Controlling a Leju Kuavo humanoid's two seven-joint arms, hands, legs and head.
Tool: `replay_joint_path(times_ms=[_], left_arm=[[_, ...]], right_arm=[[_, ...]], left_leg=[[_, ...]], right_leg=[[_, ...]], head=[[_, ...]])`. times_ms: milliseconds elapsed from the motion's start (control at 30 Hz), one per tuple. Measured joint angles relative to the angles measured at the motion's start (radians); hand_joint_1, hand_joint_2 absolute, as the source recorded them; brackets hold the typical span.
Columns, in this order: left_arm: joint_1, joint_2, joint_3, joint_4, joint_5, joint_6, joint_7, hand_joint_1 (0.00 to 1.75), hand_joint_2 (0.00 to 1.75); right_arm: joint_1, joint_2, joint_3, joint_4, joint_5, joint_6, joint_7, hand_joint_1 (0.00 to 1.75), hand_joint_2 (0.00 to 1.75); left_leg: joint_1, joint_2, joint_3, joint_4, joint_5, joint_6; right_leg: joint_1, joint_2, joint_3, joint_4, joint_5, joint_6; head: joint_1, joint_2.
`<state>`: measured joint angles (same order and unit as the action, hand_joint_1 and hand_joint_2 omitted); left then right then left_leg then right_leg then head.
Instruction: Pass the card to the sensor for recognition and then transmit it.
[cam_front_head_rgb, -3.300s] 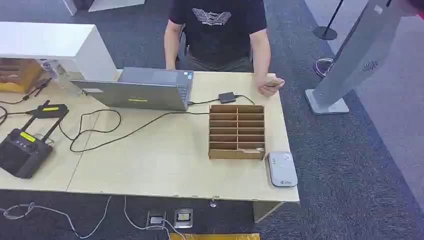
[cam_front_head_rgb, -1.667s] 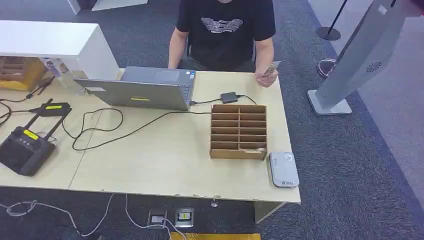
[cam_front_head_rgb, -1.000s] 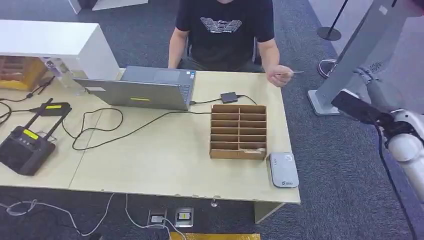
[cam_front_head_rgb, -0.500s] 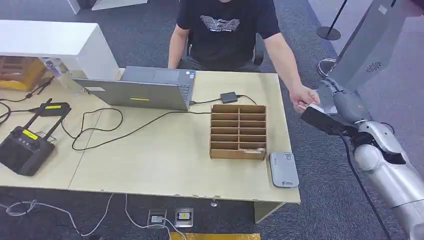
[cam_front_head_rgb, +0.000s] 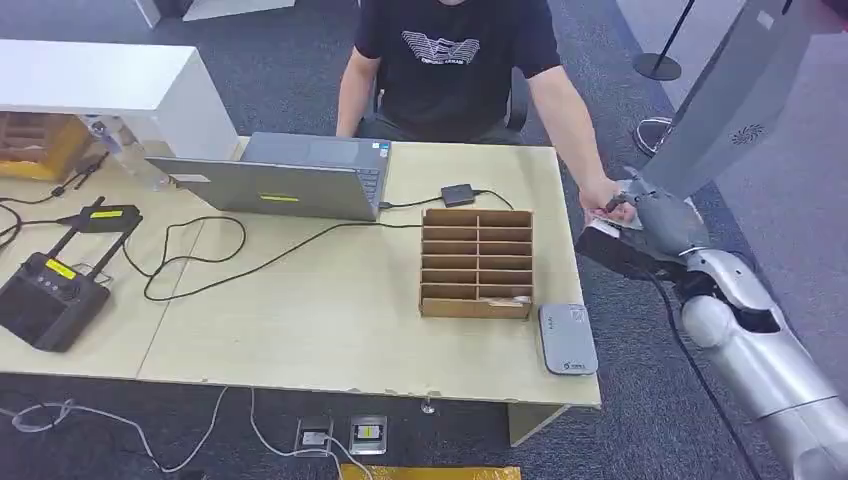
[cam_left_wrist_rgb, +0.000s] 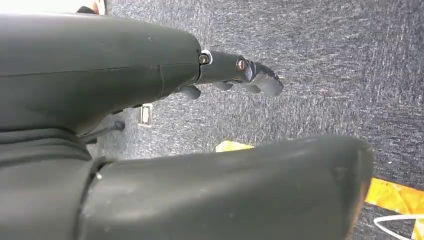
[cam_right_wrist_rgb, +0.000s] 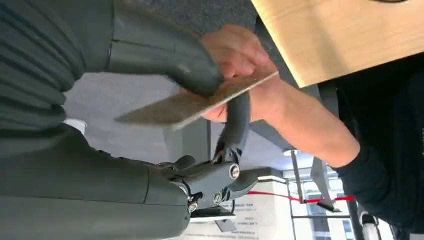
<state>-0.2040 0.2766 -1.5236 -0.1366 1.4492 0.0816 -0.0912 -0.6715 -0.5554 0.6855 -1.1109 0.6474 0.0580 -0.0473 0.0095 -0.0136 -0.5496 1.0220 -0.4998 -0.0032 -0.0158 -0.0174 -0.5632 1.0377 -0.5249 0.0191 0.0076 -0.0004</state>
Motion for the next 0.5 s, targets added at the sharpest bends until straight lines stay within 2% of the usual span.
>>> replay_joint_path(times_ms=[167,500], left_arm=[[0.000,-0.001,0.000,-0.002,0.001,0.003,0.000,0.00,0.00],[0.000,-0.002,0.000,-0.003,0.005,0.006,0.000,0.00,0.00]], right_arm=[[0.008,0.011,-0.006,-0.020,0.021,0.026,0.007,1.75,1.75],[0.029,0.022,-0.018,-0.042,0.044,0.028,0.013,1.75,1.75]], left_leg=[[0.000,0.000,0.000,0.000,0.000,0.000],[0.000,0.000,0.000,0.000,0.000,0.000]], right_leg=[[0.000,0.000,0.000,0.000,0.000,0.000],[0.000,0.000,0.000,0.000,0.000,0.000]], head=[[0.000,0.000],[0.000,0.000]])
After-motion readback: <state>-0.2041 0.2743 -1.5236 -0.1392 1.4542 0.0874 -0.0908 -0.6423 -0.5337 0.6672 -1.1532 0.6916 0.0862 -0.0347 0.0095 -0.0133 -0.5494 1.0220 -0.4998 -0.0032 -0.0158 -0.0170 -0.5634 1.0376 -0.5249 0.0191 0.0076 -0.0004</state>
